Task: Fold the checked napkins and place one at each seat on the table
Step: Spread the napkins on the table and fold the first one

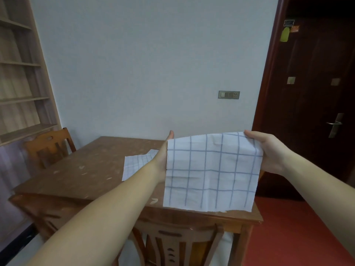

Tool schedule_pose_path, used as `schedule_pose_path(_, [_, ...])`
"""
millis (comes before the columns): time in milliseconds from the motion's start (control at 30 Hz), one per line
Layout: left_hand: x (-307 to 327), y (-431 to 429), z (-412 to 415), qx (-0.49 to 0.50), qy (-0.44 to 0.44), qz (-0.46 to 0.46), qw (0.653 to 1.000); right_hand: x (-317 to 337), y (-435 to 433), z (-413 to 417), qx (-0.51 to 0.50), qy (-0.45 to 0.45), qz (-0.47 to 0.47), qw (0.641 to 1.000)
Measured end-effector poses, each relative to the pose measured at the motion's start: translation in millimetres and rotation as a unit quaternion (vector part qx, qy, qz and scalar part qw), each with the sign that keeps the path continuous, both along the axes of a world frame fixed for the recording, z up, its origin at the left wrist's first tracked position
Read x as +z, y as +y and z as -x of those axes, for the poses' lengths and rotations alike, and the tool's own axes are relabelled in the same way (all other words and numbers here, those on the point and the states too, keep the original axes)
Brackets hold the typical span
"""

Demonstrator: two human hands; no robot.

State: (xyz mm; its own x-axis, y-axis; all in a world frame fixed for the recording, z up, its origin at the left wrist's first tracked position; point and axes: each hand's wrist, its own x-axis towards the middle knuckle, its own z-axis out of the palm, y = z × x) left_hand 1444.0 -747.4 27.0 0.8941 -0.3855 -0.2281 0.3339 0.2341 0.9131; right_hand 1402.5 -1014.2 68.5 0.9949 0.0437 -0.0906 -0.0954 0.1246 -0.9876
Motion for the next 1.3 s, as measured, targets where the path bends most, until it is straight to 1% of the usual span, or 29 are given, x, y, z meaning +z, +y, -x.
schedule_pose_path(33, [3.8,1.9,3.4,-0.015,-0.001,0.018,1.0,1.1,0.7,0.5,0.008,-0.001,0.001,1.0])
schedule_pose_path(67, [6.0,4.4,4.5,-0.019,-0.003,0.015,1.0,-0.6,-2.2,-0.4,-0.006,-0.003,0.012,1.0])
schedule_pose_path(100, [8.8,6.3,4.3,-0.029,0.0,0.03,0.999,-1.0,-2.3,-0.1,-0.006,0.001,0.011,1.0])
schedule_pose_path(167, [15.1,11.0,6.0,-0.041,-0.003,0.011,0.999,-3.6,-5.6,-2.4,-0.015,0.006,0.018,1.0])
schedule_pose_path(233, [21.0,11.9,9.4,-0.044,-0.033,-0.009,0.998,-4.3,-7.4,-2.5,-0.017,0.019,0.038,0.999])
schedule_pose_path(300, [22.1,12.6,9.0,-0.005,-0.056,-0.031,0.998,-5.7,-8.0,-2.9,-0.017,0.038,0.058,0.997])
schedule_pose_path(367, [17.8,12.4,3.4,0.035,-0.107,-0.045,0.993,-7.0,-7.0,-4.2,-0.013,0.043,0.076,0.996])
schedule_pose_path(467, [17.2,11.5,6.1,0.052,-0.177,-0.075,0.98,-6.0,-3.8,-3.4,-0.017,0.047,0.094,0.994])
schedule_pose_path(600, [18.6,13.4,14.7,0.081,-0.217,-0.098,0.968,-7.5,-3.6,-3.3,-0.022,0.046,0.113,0.992])
schedule_pose_path(733, [20.5,20.6,16.9,0.109,-0.234,-0.114,0.959,-8.0,-0.9,-5.2,-0.074,0.025,0.117,0.99])
schedule_pose_path(867, [26.3,25.6,19.3,0.144,-0.244,-0.133,0.95,-3.3,6.2,-8.2,-0.123,-0.034,0.102,0.987])
schedule_pose_path(933, [27.8,29.0,18.6,0.156,-0.246,-0.136,0.947,-0.4,10.1,-7.6,-0.127,-0.056,0.094,0.986])
schedule_pose_path(1000, [29.4,32.8,20.3,0.144,-0.25,-0.145,0.946,2.8,14.5,-4.8,-0.105,-0.068,0.098,0.987])
schedule_pose_path(1067, [30.8,36.0,21.8,0.13,-0.269,-0.202,0.933,4.9,17.0,-2.9,-0.071,-0.087,0.132,0.985])
schedule_pose_path(1133, [32.5,37.6,23.5,0.126,-0.288,-0.259,0.913,5.1,17.6,-1.8,-0.053,-0.112,0.191,0.974])
schedule_pose_path(1233, [34.0,40.1,24.0,0.138,-0.31,-0.294,0.894,4.1,17.7,0.6,-0.058,-0.15,0.278,0.947])
schedule_pose_path(1300, [34.6,41.9,23.8,0.145,-0.318,-0.299,0.888,3.8,17.7,3.0,-0.064,-0.179,0.321,0.928])
